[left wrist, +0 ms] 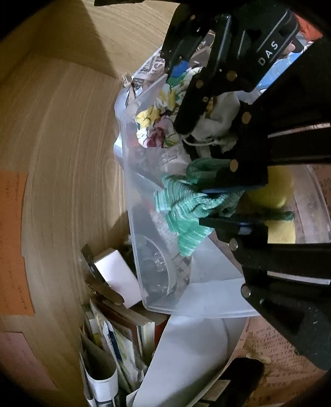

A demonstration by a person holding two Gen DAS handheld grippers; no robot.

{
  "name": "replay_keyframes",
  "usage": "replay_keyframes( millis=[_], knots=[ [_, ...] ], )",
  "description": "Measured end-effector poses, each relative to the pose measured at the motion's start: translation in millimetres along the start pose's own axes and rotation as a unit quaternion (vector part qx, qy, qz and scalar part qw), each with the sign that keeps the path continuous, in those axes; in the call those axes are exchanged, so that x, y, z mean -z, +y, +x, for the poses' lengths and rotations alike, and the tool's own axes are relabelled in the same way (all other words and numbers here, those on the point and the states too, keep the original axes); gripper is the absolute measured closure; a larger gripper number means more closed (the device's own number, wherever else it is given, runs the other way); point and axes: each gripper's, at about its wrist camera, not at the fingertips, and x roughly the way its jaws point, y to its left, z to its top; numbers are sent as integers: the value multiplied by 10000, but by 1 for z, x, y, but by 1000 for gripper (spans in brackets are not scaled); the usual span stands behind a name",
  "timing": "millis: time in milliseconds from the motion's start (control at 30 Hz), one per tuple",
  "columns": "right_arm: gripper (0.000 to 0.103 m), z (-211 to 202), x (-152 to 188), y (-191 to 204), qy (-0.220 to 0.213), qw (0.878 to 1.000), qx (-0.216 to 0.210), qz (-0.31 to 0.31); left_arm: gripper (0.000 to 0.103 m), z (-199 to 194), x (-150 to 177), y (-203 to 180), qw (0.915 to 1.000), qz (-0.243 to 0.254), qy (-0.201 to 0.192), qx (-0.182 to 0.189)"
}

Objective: Organize soft objects
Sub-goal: 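Carry the green cloth and floral cloth over the clear box with both tools, then open both tools to drop the two cloths into the box, then grasp the black-white braided cord with the left tool while the right tool grasps the steel wool bag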

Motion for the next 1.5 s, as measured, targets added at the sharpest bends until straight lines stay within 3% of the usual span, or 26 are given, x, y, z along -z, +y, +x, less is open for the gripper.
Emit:
replay_keyframes(
  millis=[167,300,367,433,533,600,733,867,1000,1167,1400,1500],
  knots=[
    [54,-4,-1,1,-23,10000,84,-30,72,-7,0,0,10000,13,-59,-20],
    [43,-16,-5,0,-159,9997,170,-54,61,-25,2,0,9998,18,-217,-22],
    [30,-24,-7,0,-255,9995,190,-36,58,-35,1,3,9995,-17,-309,-1],
    [24,-33,-9,0,-363,9991,225,-40,56,-47,0,4,9990,-30,-439,-16],
    [23,-48,-13,3,-520,9982,288,-110,54,-65,0,5,9978,21,-651,-99],
    [21,-58,-15,5,-625,9976,283,-133,47,-79,1,5,9966,34,-814,-125],
    [11,-79,-16,9,-875,9958,234,-143,39,-107,5,5,9931,70,-1153,-182],
    [2,-105,-14,14,-1187,9924,240,-201,23,-133,15,2,9881,173,-1490,-338],
    [0,-127,-6,20,-1422,9891,236,-289,9,-158,31,0,9845,223,-1697,-379],
    [0,-143,12,29,-1471,9886,111,-291,3,-172,54,0,9841,253,-1688,-483],
    [0,-137,48,47,-1051,9937,46,-396,3,-169,91,8,9900,141,-1271,-588],
    [0,-125,64,53,-652,9969,-73,-427,3,-161,104,14,9932,47,-1006,-576]
  ],
)
